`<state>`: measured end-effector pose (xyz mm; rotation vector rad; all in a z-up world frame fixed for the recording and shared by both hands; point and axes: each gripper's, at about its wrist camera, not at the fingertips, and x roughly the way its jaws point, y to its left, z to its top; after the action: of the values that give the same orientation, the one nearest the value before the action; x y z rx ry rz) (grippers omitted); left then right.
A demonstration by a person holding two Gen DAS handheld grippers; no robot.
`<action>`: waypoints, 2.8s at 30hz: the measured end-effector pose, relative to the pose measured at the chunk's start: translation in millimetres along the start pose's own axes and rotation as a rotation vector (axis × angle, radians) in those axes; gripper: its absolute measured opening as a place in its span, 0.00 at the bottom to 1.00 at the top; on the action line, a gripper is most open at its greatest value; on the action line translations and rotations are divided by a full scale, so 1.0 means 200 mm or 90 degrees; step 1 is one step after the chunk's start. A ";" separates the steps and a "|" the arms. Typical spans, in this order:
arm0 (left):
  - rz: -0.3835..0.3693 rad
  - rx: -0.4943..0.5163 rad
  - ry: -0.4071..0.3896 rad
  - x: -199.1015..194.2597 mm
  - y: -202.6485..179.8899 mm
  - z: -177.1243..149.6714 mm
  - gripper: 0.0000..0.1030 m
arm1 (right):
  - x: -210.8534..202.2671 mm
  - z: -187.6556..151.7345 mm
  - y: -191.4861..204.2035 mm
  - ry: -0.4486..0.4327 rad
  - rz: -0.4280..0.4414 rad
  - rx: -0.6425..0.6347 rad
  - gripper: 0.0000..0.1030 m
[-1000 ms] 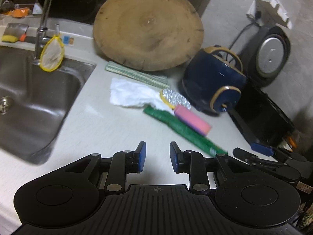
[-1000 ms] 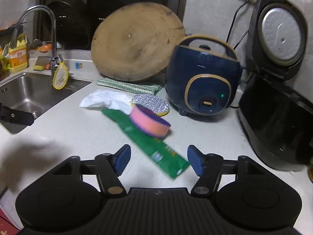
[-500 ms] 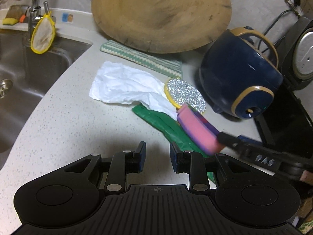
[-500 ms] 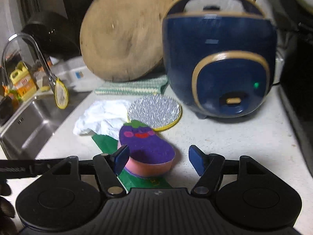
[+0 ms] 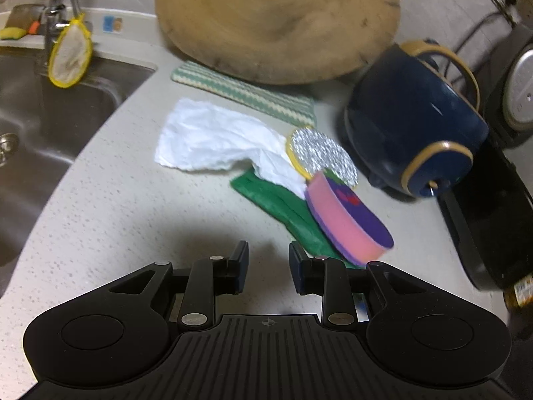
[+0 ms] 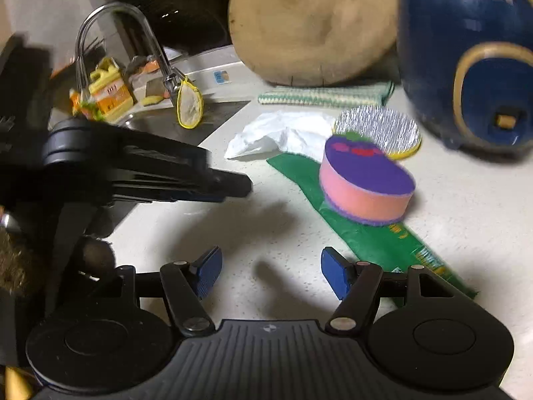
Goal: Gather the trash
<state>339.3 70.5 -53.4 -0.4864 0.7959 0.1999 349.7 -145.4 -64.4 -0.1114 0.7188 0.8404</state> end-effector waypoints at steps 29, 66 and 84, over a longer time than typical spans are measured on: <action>0.008 0.004 -0.012 -0.18 0.11 -0.14 0.29 | 0.29 0.32 -0.31 0.033 -0.026 0.030 0.70; -0.052 0.016 0.040 0.04 -0.09 -0.11 0.29 | -0.04 -0.03 -0.47 -0.021 -0.195 0.137 0.23; -0.017 0.028 0.035 0.06 -0.14 -0.08 0.29 | -0.11 -0.10 -0.20 -0.050 -0.126 0.049 0.52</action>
<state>346.6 38.6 -62.5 -0.4626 0.8460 0.1447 357.1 -194.4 -73.9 -0.0784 0.6543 0.6234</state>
